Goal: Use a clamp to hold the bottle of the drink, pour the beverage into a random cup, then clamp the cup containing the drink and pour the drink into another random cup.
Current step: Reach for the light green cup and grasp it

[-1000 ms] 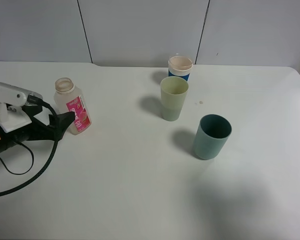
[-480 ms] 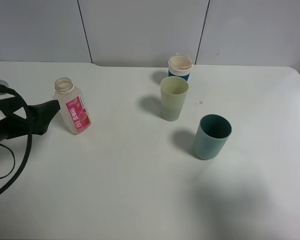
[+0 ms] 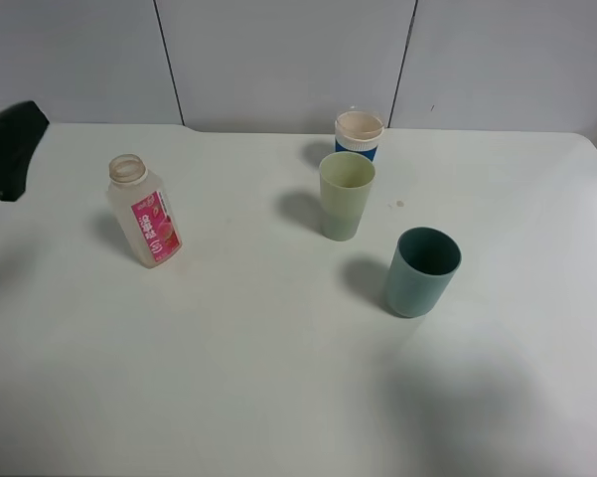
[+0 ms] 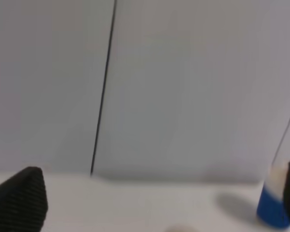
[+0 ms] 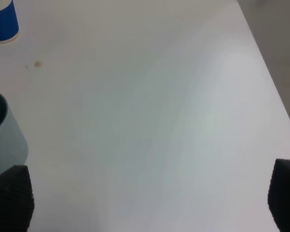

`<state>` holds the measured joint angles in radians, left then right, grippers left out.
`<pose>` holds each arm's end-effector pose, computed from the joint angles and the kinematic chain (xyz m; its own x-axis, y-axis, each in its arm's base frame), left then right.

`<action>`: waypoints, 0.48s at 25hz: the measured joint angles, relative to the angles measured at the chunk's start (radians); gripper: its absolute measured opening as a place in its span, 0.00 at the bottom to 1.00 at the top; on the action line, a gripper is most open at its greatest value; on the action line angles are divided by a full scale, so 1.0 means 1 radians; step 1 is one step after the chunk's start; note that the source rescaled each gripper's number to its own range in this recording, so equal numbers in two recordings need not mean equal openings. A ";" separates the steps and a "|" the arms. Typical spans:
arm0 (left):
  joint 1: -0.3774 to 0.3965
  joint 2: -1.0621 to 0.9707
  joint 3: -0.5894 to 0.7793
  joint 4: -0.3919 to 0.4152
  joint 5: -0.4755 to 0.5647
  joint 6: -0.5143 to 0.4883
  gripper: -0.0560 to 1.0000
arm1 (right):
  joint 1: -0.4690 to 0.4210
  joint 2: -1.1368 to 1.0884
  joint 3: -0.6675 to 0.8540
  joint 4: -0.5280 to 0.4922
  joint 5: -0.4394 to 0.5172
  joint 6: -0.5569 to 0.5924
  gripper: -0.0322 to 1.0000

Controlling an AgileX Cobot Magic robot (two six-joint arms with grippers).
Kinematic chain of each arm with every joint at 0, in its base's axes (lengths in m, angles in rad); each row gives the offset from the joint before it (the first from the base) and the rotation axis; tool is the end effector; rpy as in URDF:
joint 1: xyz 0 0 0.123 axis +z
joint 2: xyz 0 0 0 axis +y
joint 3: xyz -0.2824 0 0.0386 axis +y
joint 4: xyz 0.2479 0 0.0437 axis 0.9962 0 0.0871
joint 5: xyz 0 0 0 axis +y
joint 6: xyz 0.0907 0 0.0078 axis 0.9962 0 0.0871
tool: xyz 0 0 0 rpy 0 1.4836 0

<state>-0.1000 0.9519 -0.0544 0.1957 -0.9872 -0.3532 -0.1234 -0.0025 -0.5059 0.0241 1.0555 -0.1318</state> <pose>0.1427 -0.0292 0.2238 0.0991 -0.2499 -0.9632 0.2903 0.9331 -0.2122 -0.0054 0.0026 0.2792 -0.4497 -0.0647 -0.8908 0.0510 0.9939 -0.0980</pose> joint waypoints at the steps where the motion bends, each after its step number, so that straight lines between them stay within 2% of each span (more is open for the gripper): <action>1: 0.000 -0.028 -0.003 -0.007 0.004 0.003 0.99 | 0.000 0.000 0.000 0.000 0.000 0.000 0.92; 6: 0.000 -0.097 -0.079 -0.022 0.071 0.012 0.99 | 0.000 0.000 0.000 0.000 0.000 0.000 0.92; 10: 0.000 -0.100 -0.188 -0.024 0.191 0.037 0.99 | 0.000 0.000 0.000 0.000 0.000 0.000 0.92; 12: 0.000 -0.103 -0.251 -0.013 0.287 0.046 0.99 | 0.000 0.000 0.000 0.000 0.000 0.000 0.92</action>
<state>-0.1000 0.8491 -0.3051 0.1823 -0.7000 -0.3077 -0.1234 -0.0025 -0.5059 0.0241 1.0555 -0.1318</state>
